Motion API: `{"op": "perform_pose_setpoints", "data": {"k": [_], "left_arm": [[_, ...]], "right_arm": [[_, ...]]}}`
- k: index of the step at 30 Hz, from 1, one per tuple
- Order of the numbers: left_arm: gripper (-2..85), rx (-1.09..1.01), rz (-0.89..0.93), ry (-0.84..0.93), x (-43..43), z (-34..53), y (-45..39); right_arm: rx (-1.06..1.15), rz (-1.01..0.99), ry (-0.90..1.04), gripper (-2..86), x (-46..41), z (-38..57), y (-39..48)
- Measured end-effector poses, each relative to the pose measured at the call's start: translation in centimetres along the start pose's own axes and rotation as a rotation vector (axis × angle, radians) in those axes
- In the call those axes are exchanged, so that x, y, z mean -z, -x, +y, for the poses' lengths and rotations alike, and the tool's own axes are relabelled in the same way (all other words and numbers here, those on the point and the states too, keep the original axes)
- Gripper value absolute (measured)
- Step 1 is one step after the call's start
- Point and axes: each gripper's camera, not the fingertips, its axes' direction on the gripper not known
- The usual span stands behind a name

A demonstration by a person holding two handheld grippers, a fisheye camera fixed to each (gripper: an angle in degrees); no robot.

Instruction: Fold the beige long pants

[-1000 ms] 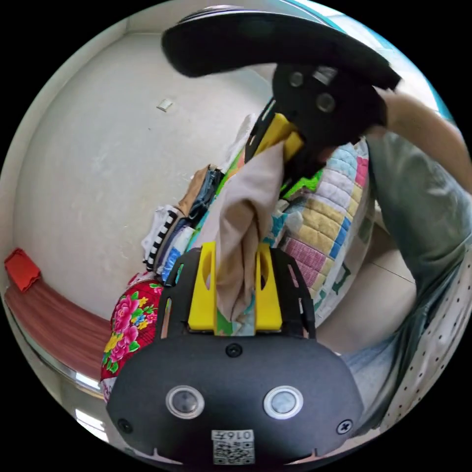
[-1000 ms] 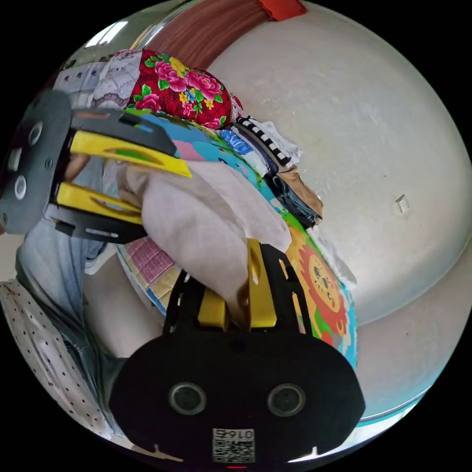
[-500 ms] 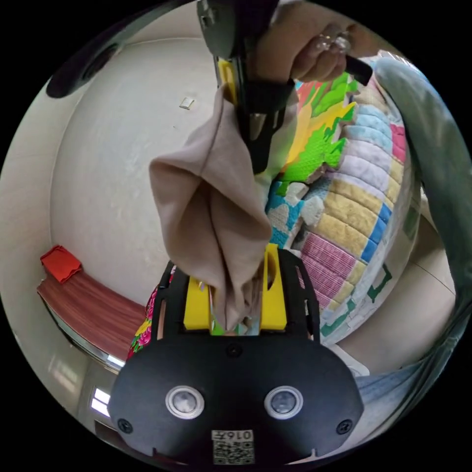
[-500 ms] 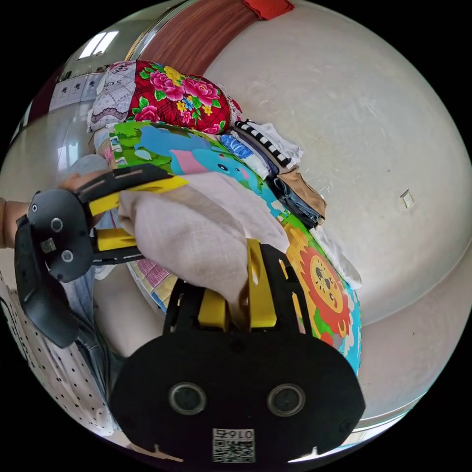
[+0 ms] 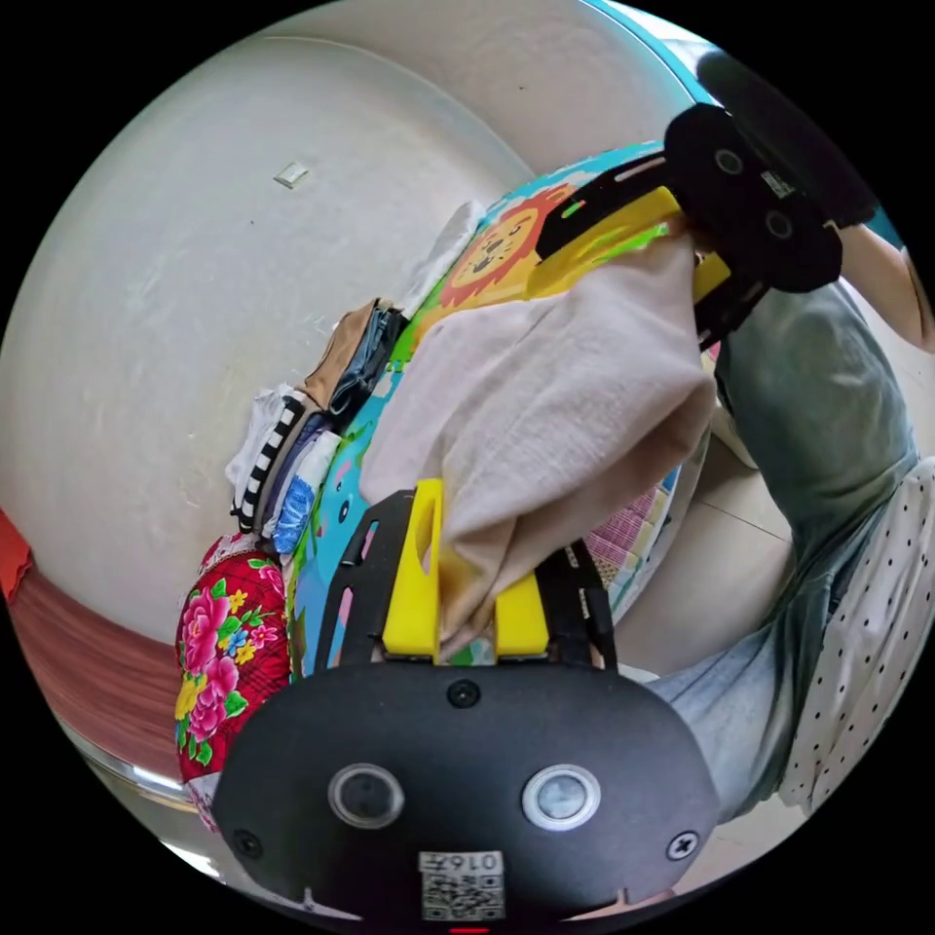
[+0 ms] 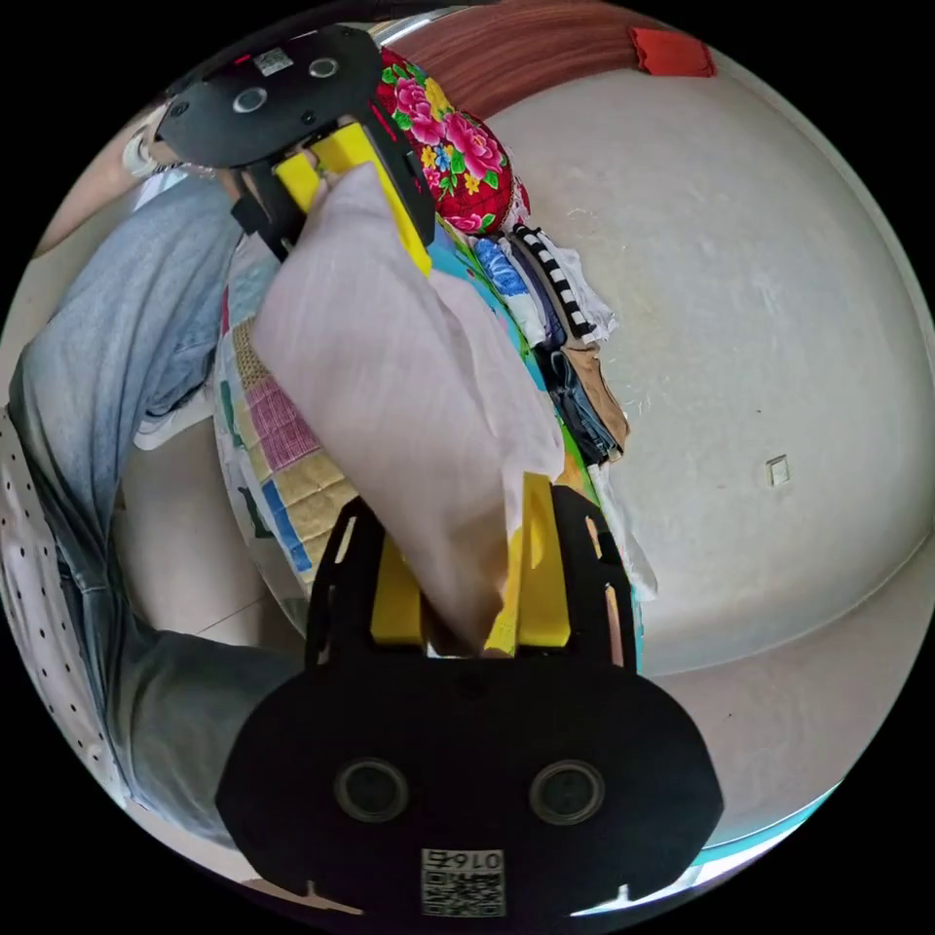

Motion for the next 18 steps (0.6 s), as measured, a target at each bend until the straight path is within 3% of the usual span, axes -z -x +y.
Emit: {"op": "perform_pose_setpoints", "data": {"k": [6, 18], "left_arm": [[7.3, -0.076, -0.022, 0.022, -1.6, -1.6, 0.4], [7.5, -0.109, 0.201, -0.011, -4.2, -4.1, 5.4]], "right_arm": [[0.093, -0.009, -0.011, 6.7, -2.4, -0.5, -3.0], [0.171, -0.279, 0.063, 4.9, -8.8, -4.1, -12.3]]}}
